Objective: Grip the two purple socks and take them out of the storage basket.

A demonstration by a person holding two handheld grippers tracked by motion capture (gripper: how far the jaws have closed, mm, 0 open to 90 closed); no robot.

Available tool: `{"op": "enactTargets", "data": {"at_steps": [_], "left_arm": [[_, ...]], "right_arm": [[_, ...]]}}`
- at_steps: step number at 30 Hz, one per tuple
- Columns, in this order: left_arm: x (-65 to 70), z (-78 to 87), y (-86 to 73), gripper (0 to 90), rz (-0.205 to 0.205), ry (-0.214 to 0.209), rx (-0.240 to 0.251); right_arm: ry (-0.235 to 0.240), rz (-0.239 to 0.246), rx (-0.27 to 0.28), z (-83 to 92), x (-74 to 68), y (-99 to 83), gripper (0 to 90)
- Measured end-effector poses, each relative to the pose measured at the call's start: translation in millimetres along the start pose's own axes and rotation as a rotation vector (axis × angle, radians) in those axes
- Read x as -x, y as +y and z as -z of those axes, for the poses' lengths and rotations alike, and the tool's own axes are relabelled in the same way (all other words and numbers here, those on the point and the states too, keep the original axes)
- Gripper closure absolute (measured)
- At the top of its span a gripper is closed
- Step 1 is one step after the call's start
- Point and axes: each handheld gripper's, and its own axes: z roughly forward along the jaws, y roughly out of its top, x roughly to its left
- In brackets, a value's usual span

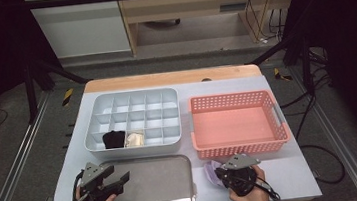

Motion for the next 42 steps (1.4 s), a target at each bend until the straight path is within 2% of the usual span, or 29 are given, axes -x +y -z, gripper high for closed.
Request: {"op": "enactTargets", "data": {"at_steps": [3,8,11,15,19,21,22,23,25,26,29,32,34,36,39,42], "left_arm": [[-0.5,-0.2,-0.3,34.6,0.004,0.002,0.0],[-0.4,-0.2,-0.7,34.5,0.003,0.001,-0.003],[-0.5,-0.2,-0.8,34.4,0.004,0.0,-0.002],[-1.3,-1.3,-0.6,34.4,0.004,0.002,-0.008],[-0.5,-1.3,-0.1,34.4,0.0,0.002,-0.007],[-0.2,-1.2,0.2,34.3,-0.001,0.001,-0.005],[-0.2,-1.2,0.2,34.3,-0.001,0.001,-0.005],[-0.1,-1.2,0.1,34.4,-0.001,0.002,-0.007],[0.0,-1.0,0.1,34.3,-0.002,0.0,-0.006],[0.2,-0.6,0.4,34.3,-0.003,-0.001,-0.003],[0.2,-0.7,0.5,34.3,-0.003,0.0,-0.004],[0.2,-0.6,0.4,34.3,-0.003,0.0,-0.004],[-0.1,-0.7,0.4,34.3,-0.001,0.001,-0.004],[0.1,-0.9,0.2,34.3,-0.002,0.002,-0.006],[0.4,-1.0,0.2,34.3,-0.004,0.001,-0.007],[0.1,-0.6,0.1,34.3,0.0,0.0,-0.006]], "right_arm": [[-0.009,-0.001,-0.026,-3.7,5.2,-4.1,85.5],[-0.012,0.007,-0.047,-9.9,0.9,-4.1,79.1],[-0.006,0.011,-0.034,-7.1,-0.4,-1.6,74.3],[-0.011,0.031,0.023,1.1,-5.3,7.6,71.4],[0.019,0.065,0.06,2.6,-18.9,16.6,70.9],[0.053,0.067,0.058,-2.0,-26.5,19.0,70.5],[0.053,0.067,0.058,-2.0,-26.5,19.0,70.5],[0.077,0.06,0.046,-9.6,-31.1,18.2,70.2],[0.084,0.059,0.037,-13.1,-32.1,17.1,70.0],[0.094,0.056,0.004,-23.3,-34.6,12.6,69.5],[0.075,0.06,-0.023,-30.3,-34.3,8.6,69.1],[0.048,0.071,-0.036,-31.5,-33.2,7.9,67.2],[0.046,0.082,-0.032,-32.5,-33.7,6.8,66.7],[0.027,0.101,-0.034,-32.7,-35.9,6.5,69.5],[-0.019,0.141,-0.038,-33.1,-39.2,6.6,79.5],[-0.022,0.127,-0.053,-32.2,-38.4,8.8,85.2]]}}
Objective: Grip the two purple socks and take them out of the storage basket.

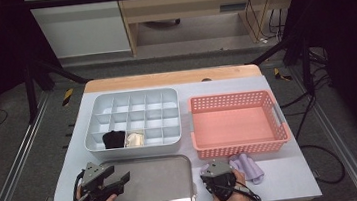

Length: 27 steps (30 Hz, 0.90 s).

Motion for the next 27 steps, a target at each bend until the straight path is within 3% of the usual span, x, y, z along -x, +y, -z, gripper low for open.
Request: {"op": "enactTargets", "data": {"at_steps": [3,6,8,9,13,18,20,22,24,27], "left_arm": [[-0.9,0.5,0.1,34.2,0.005,0.0,0.004],[-2.5,0.9,0.2,34.2,0.009,0.005,0.005],[-2.7,1.6,0.2,34.1,0.011,0.007,0.008],[-3.0,3.5,0.0,34.0,0.01,0.008,0.013],[-3.6,4.1,0.0,34.0,0.015,0.009,0.015],[-2.1,4.3,0.6,33.9,0.011,0.003,0.017],[-1.8,4.5,0.7,33.7,0.013,0.002,0.019],[-1.4,5.0,0.7,33.4,0.015,-0.004,0.015],[-0.5,5.6,1.1,33.2,0.015,-0.013,0.016],[3.7,10.7,6.2,32.9,0.022,-0.043,0.026]], "right_arm": [[0.045,-0.05,0.01,2.6,5.9,1.6,85.7],[0.123,-0.091,0.084,11.2,8.0,7.4,85.5],[0.144,-0.091,0.108,13.1,7.0,9.7,85.5],[0.203,-0.1,0.132,14.4,0.2,15.7,85.4],[0.264,-0.06,0.139,6.8,-18.0,26.2,85.4],[0.302,-0.03,0.088,-11.9,-34.7,28.6,84.3],[0.312,-0.022,0.06,-15.9,-37.0,26.8,79.1],[0.316,-0.021,0.063,-16.1,-37.1,26.2,76.3],[0.318,-0.028,0.074,-10.5,-32.4,26.7,67.8],[0.311,-0.047,0.128,1.2,-21.2,27.6,66.4]]}}
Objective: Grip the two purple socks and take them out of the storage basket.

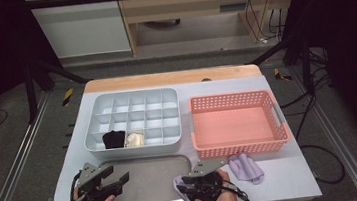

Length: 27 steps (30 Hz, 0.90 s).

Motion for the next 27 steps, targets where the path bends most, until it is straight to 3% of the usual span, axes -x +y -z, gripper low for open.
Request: {"op": "enactTargets", "data": {"at_steps": [1,2,5,10,11,12,17,21,23,27], "left_arm": [[0.0,0.0,0.0,33.0,0.0,0.0,0.0],[4.5,4.3,5.1,33.3,-0.003,-0.024,0.005],[15.3,10.5,14.3,34.5,-0.031,-0.033,0.007],[39.4,8.3,27.0,35.8,-0.066,-0.047,0.002],[39.4,8.3,27.0,36.4,-0.066,-0.047,0.002],[50.6,2.3,27.9,37.6,-0.079,-0.044,0.004],[75.8,-23.9,23.2,39.0,-0.103,-0.056,-0.057],[86.2,-38.6,17.9,40.6,-0.117,-0.068,-0.088],[95.0,-51.5,13.0,42.9,-0.133,-0.072,-0.121],[103.8,-62.1,9.2,45.1,-0.144,-0.091,-0.147]], "right_arm": [[0.0,0.0,0.0,0.0,0.0,0.0,66.4],[-0.039,-0.001,0.038,14.4,7.2,1.0,68.3],[-0.094,-0.019,0.057,31.2,19.6,-2.7,70.6],[-0.163,-0.058,0.041,46.8,39.5,-21.4,71.8],[-0.163,-0.058,0.041,46.8,39.5,-21.4,71.8],[-0.164,-0.077,0.035,48.4,43.5,-30.1,72.8],[-0.167,-0.086,0.021,46.2,47.3,-39.9,74.3],[-0.157,-0.075,0.014,42.9,45.6,-39.8,76.1],[-0.15,-0.071,-0.009,38.5,43.0,-41.1,77.0],[-0.148,-0.067,-0.039,33.6,41.9,-43.6,77.9]]}}
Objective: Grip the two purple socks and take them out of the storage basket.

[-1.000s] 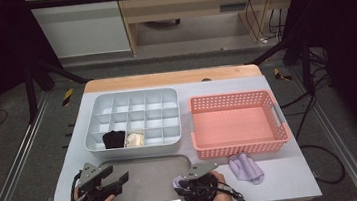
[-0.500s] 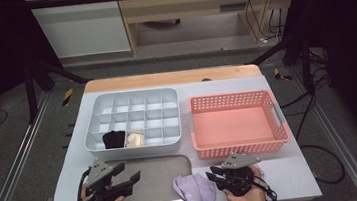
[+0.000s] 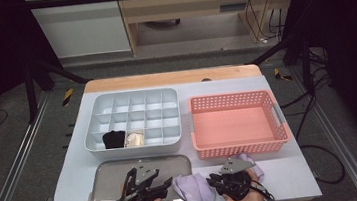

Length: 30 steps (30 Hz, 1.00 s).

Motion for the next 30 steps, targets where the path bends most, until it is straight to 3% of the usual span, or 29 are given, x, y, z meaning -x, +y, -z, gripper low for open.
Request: {"op": "enactTargets", "data": {"at_steps": [2,7,11,16,17,19,24,29,30], "left_arm": [[7.5,-7.3,0.1,45.8,-0.013,-0.021,-0.016],[12.6,-14.8,-4.1,50.2,-0.031,-0.017,-0.051],[11.2,-18.3,-8.3,59.6,-0.015,-0.029,-0.079],[12.8,-18.0,-9.6,72.1,-0.03,-0.039,-0.081],[12.6,-18.0,-9.8,82.0,-0.03,-0.045,-0.082],[11.8,-17.9,-10.4,86.5,-0.027,-0.068,-0.084],[5.7,-11.1,-9.0,88.2,-0.016,-0.083,-0.063],[-9.2,10.9,-15.7,88.3,-0.008,-0.039,-0.039],[-9.2,10.9,-15.7,88.2,-0.008,-0.039,-0.039]], "right_arm": [[0.001,0.004,-0.003,-1.1,-0.8,-0.6,78.4],[0.003,0.015,-0.023,-4.8,-4.3,-2.4,78.6],[-0.001,0.016,-0.022,-4.7,-5.9,-2.9,80.9],[0.007,0.021,-0.021,-4.6,-5.5,-2.6,88.4],[0.008,0.018,-0.022,-4.1,-5.2,-2.0,89.5],[0.006,0.012,-0.023,-3.5,-5.4,-1.3,89.8],[0.001,0.004,0.005,1.7,-4.2,3.6,89.9],[-0.09,0.02,0.024,7.7,0.6,10.6,89.8],[-0.09,0.02,0.024,7.7,0.6,10.6,89.8]]}}
